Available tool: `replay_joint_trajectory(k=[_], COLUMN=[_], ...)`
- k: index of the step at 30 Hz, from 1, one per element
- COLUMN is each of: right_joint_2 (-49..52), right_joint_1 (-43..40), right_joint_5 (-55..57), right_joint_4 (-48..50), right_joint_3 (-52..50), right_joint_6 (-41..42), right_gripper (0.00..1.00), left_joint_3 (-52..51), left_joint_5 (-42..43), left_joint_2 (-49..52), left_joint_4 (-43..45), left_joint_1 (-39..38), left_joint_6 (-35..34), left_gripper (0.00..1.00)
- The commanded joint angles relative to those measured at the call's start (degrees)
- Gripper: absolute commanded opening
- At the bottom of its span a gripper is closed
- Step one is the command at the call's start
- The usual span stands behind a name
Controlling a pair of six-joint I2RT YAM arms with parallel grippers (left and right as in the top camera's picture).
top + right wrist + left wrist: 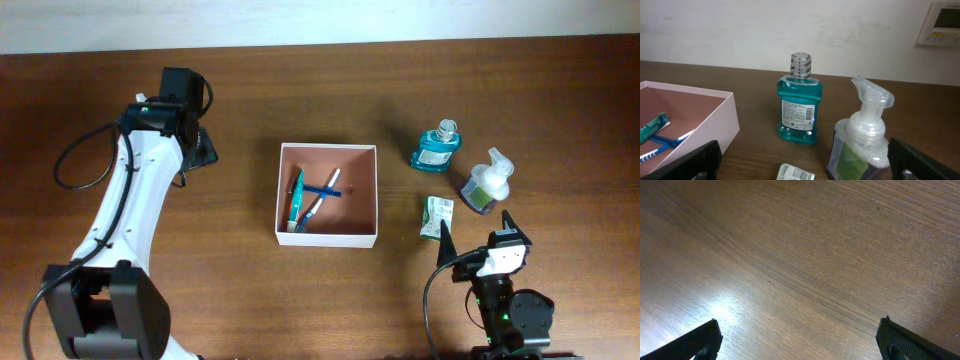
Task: Pack container
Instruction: 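Open the left gripper and retract the left arm to the left side, then move the right gripper over the teal mouthwash bottle cap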
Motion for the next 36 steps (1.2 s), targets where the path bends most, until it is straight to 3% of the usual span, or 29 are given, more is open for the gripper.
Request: replay_joint_trajectory(k=[1,7,10,14,21,26,30,36], right_joint_2=[-0.48,-0.48,-0.48,-0.15,6.99,19.02,31.58,44.46], right_joint_1=[0.31,0.31,0.31,0.31,0.31,0.31,0.31,0.31], right_joint_5=[0.26,-1.90,-10.56,-12.59,0.48,3.54,3.28,-2.58], right_joint_4=[-0.20,2.80,7.48,7.48,-9.38,-21.90,-30.69,-33.97], right_joint_3=[-0.26,-0.26,-0.24,2.43,22.58,41.05,53.42,57.88], right_joint_6=[0.33,2.14,2.16,3.54,2.80,-4.20,-4.52,-4.44], right_gripper=[0.99,0.99,0.99,0.98,0.99,0.99,0.99,0.99], left_joint_3=[0.26,0.26,0.26,0.26,0.26,0.26,0.26,0.26], left_joint_5=[-1.22,-1.22,-1.22,-1.22,-1.22,-1.22,-1.22,-1.22], left_joint_2=[-0.87,-0.87,-0.87,-0.87,-0.87,-0.87,-0.87,-0.87], left_joint_4=[-0.09,-0.09,-0.09,-0.09,-0.09,-0.09,-0.09,-0.09], left_joint_1=[0.09,0.09,0.09,0.09,0.09,0.09,0.09,0.09], left_joint_6=[0.13,0.13,0.13,0.13,0.13,0.13,0.13,0.13], left_gripper=[0.99,0.99,0.99,0.99,0.99,0.99,0.99,0.99])
